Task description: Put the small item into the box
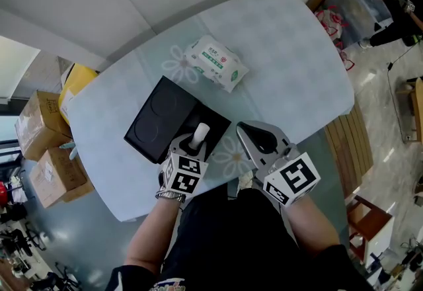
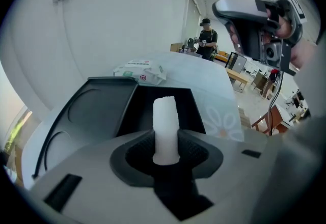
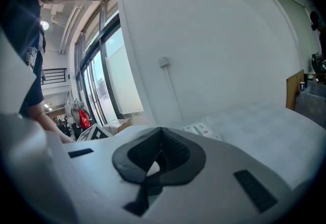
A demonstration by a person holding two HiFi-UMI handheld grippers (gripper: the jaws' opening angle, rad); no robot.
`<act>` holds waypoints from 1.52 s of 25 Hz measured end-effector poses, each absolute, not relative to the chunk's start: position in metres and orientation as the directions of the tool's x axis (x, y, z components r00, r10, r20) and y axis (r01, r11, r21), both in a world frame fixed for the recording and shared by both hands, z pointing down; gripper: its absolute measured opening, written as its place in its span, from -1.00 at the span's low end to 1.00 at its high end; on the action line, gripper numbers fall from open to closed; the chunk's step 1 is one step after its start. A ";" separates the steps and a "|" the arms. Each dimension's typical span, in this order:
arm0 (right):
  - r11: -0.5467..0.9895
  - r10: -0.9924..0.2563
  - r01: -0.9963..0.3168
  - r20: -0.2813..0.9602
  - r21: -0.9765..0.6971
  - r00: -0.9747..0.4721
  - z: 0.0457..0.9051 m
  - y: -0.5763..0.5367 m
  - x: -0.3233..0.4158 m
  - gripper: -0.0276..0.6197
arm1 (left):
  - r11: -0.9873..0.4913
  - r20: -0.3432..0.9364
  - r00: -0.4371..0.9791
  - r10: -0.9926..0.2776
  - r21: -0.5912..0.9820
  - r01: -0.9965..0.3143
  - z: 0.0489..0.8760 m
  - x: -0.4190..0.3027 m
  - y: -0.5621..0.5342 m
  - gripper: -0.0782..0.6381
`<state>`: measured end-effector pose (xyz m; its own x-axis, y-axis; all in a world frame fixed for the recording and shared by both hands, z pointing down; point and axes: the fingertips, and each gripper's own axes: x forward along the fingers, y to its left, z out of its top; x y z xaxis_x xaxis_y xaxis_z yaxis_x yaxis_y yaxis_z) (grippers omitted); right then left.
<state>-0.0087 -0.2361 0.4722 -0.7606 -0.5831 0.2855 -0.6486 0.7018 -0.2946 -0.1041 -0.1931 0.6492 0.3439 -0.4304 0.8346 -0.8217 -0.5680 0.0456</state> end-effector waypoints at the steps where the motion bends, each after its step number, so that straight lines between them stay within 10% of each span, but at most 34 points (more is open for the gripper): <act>1: 0.699 -0.584 -0.651 0.287 -0.296 -0.759 0.473 -0.237 -0.008 -0.89 | -0.572 0.841 0.342 -0.420 0.047 -0.819 0.652 -0.104 -0.193 -0.40; 38: 0.688 -0.591 -0.656 0.284 -0.311 -0.755 0.479 -0.239 0.004 -0.89 | -0.560 0.868 0.322 -0.378 0.063 -0.826 0.665 -0.103 -0.190 -0.37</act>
<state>0.0040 -0.2392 0.4786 -0.7550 -0.5910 0.2841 -0.6556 0.6880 -0.3111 -0.1027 -0.1899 0.6649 0.3221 -0.3783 0.8678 -0.8261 -0.5600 0.0625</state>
